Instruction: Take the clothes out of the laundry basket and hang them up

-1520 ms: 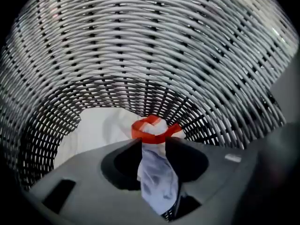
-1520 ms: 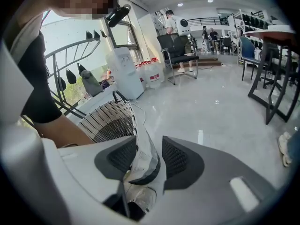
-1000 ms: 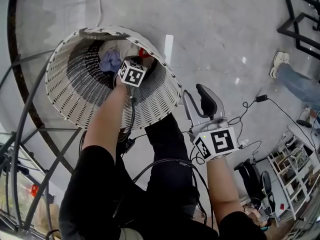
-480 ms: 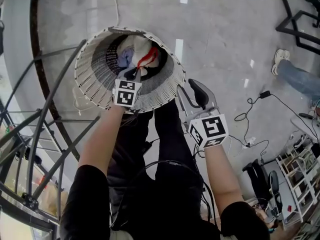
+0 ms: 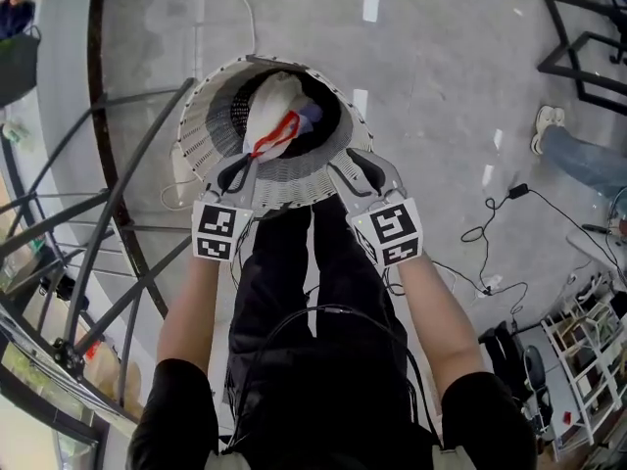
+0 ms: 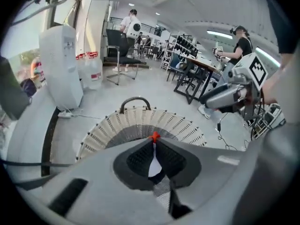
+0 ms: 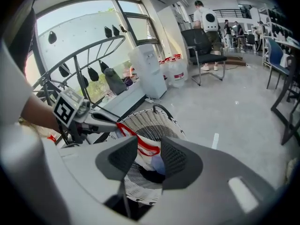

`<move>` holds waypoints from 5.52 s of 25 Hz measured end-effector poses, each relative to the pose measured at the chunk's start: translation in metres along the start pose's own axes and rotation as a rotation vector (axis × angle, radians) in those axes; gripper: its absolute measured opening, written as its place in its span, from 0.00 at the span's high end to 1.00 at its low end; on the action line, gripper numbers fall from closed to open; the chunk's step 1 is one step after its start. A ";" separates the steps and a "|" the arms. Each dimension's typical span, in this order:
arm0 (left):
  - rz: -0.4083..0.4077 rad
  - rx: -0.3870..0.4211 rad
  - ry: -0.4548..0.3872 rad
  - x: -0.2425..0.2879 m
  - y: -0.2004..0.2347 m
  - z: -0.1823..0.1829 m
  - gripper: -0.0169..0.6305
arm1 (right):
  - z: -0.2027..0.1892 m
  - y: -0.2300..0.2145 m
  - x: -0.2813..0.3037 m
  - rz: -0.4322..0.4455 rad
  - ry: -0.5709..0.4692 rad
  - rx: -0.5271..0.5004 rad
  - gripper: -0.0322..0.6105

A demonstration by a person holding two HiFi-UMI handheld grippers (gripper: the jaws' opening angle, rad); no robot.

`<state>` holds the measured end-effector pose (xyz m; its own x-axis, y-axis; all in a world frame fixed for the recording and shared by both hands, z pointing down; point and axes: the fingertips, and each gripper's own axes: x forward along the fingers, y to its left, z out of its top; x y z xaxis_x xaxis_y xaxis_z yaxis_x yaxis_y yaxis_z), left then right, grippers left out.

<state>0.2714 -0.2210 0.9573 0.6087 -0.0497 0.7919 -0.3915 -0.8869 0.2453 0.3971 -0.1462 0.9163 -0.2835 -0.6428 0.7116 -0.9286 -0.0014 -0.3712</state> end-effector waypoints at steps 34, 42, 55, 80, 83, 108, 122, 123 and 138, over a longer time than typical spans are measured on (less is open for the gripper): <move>0.255 0.641 -0.350 -0.500 -0.085 0.277 0.95 | 0.256 0.271 -0.098 0.536 0.103 -1.180 0.53; 0.339 0.606 -0.373 -0.532 -0.079 0.268 0.95 | 0.208 0.335 -0.112 0.799 0.293 -1.215 0.56; 0.426 0.546 -0.409 -0.554 -0.056 0.253 0.95 | 0.208 0.309 -0.134 0.620 0.169 -0.990 0.86; 0.641 0.463 -0.591 -0.626 -0.006 0.298 0.95 | 0.505 0.345 -0.310 0.337 -0.513 -0.790 0.89; 0.662 0.434 -0.628 -0.642 0.003 0.307 0.95 | 0.521 0.358 -0.319 0.285 -0.537 -0.835 0.89; 0.843 0.293 -0.702 -0.724 -0.026 0.236 0.94 | 0.463 0.446 -0.349 0.322 -0.566 -0.799 0.90; 1.148 0.316 -0.606 -0.818 -0.104 0.212 0.94 | 0.463 0.516 -0.404 0.514 -0.617 -0.894 0.89; 1.189 0.312 -0.588 -0.829 -0.105 0.200 0.94 | 0.462 0.534 -0.402 0.533 -0.617 -0.910 0.89; 1.616 0.179 -0.452 -1.018 -0.070 0.009 0.94 | 0.427 0.834 -0.328 0.697 -0.613 -1.178 0.89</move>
<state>-0.3148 -0.1128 0.1295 -0.1611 -0.9845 -0.0688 -0.7091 0.1640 -0.6857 -0.1818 -0.2633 0.1187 -0.8736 -0.4677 0.1342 -0.3934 0.8413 0.3708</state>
